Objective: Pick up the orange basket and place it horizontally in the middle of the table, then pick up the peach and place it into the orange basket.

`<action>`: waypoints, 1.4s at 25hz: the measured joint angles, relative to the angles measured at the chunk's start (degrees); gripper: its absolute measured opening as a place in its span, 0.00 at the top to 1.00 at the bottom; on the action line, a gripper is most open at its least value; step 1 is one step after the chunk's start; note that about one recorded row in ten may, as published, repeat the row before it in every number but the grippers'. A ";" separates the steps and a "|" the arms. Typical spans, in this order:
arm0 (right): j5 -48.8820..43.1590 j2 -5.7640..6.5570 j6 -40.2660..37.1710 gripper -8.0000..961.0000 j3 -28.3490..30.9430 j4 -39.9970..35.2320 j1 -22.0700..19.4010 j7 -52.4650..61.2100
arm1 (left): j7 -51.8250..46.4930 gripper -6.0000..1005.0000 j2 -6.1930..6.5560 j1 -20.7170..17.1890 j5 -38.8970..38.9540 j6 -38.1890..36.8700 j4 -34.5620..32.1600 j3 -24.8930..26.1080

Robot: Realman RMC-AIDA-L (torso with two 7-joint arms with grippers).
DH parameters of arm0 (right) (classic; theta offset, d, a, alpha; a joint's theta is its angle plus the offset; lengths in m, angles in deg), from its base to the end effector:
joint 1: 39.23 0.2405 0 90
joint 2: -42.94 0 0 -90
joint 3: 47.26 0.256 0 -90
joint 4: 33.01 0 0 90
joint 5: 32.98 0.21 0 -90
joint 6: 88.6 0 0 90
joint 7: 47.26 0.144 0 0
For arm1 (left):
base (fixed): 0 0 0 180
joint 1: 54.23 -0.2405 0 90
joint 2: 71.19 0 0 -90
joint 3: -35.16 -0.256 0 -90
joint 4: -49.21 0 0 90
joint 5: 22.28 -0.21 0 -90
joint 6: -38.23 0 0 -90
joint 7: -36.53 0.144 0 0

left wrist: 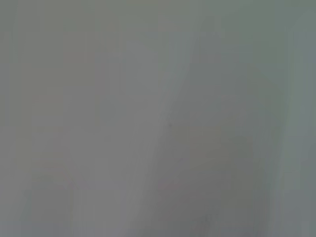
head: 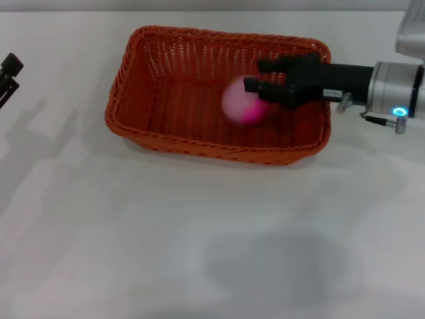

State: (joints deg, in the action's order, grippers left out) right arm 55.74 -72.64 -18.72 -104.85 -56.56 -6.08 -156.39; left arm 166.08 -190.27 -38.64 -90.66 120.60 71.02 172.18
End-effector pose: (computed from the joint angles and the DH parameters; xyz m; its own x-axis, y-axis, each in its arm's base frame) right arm 0.2660 0.3620 -0.0274 0.7757 -0.3258 -0.5405 -0.5259 -0.8071 -0.2683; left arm -0.3310 0.2879 0.0288 0.5479 0.0166 0.8364 0.7212 -0.5159 -0.4622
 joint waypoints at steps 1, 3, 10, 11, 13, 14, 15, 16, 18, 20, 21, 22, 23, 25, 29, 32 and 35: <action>0.38 0.10 0.43 0.63 0.18 -0.43 -0.55 0.00 | 0.00 0.29 -0.01 -0.03 0.01 0.04 -0.01 0.00; 1.33 0.30 1.17 0.52 0.38 -1.61 -1.72 0.16 | 0.00 0.29 -0.01 -0.03 0.01 0.13 -0.16 0.00; 3.53 0.86 6.37 0.22 5.28 -10.65 -9.19 2.49 | 0.00 0.29 -0.01 -0.06 0.06 0.30 -0.58 0.03; 3.55 0.90 7.48 0.18 7.83 -11.95 -10.45 2.68 | 0.00 0.29 0.01 -0.10 0.07 0.31 -0.59 0.06; 3.57 0.89 9.65 0.10 13.12 -13.59 -12.72 2.74 | 0.00 0.29 0.05 -0.21 0.08 0.32 -0.58 0.20; 3.57 0.90 10.51 0.10 16.22 -14.00 -13.83 2.67 | 0.00 0.29 0.06 -0.28 0.10 0.33 -0.58 0.30; 3.57 0.89 11.17 0.10 19.47 -14.16 -14.72 2.46 | 0.00 0.29 0.06 -0.34 0.13 0.33 -0.58 0.38; 3.57 0.90 11.47 0.10 22.58 -14.09 -15.58 2.14 | 0.00 0.29 0.09 -0.40 0.18 0.33 -0.58 0.45; 3.56 0.94 11.51 0.11 27.94 -13.59 -17.16 0.72 | 0.14 0.28 0.14 -0.44 0.44 0.19 -0.57 0.53; 3.57 0.98 11.36 0.11 32.55 -12.18 -18.37 -1.88 | 1.18 0.29 0.18 -0.51 1.29 -0.16 -0.60 0.57; 3.58 0.99 11.21 0.11 35.00 -10.91 -18.70 -3.49 | 2.05 0.29 0.17 -0.59 2.15 -0.21 -0.75 0.59; 3.55 0.97 10.95 0.11 37.53 -9.05 -18.82 -4.94 | 3.15 0.29 0.15 -0.75 3.51 -0.24 -1.02 0.61; 3.56 1.00 10.62 0.11 39.91 -7.19 -18.88 -6.59 | 3.70 0.29 0.14 -0.87 4.19 -0.24 -1.17 0.62; 3.52 1.01 9.76 0.11 43.59 -3.50 -18.92 -10.70 | 5.20 0.29 0.12 -1.15 6.27 -0.26 -1.45 0.62; 3.62 1.02 8.50 0.11 46.91 1.62 -19.51 -19.19 | 7.01 0.29 0.10 -1.37 9.02 -0.38 -1.48 0.62; 3.67 0.95 8.47 0.11 50.05 6.54 -19.65 -25.92 | 9.12 0.29 0.05 -1.42 11.30 -0.49 -1.82 0.62; 3.69 0.88 8.14 0.11 53.95 11.23 -19.68 -32.81 | 11.67 0.28 0.08 -1.39 14.37 -0.54 -3.47 0.62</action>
State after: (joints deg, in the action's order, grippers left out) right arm 59.42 -71.76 -10.59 -50.90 -45.33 -25.76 -189.20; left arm 177.75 -190.18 -40.03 -76.29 120.06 67.56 172.80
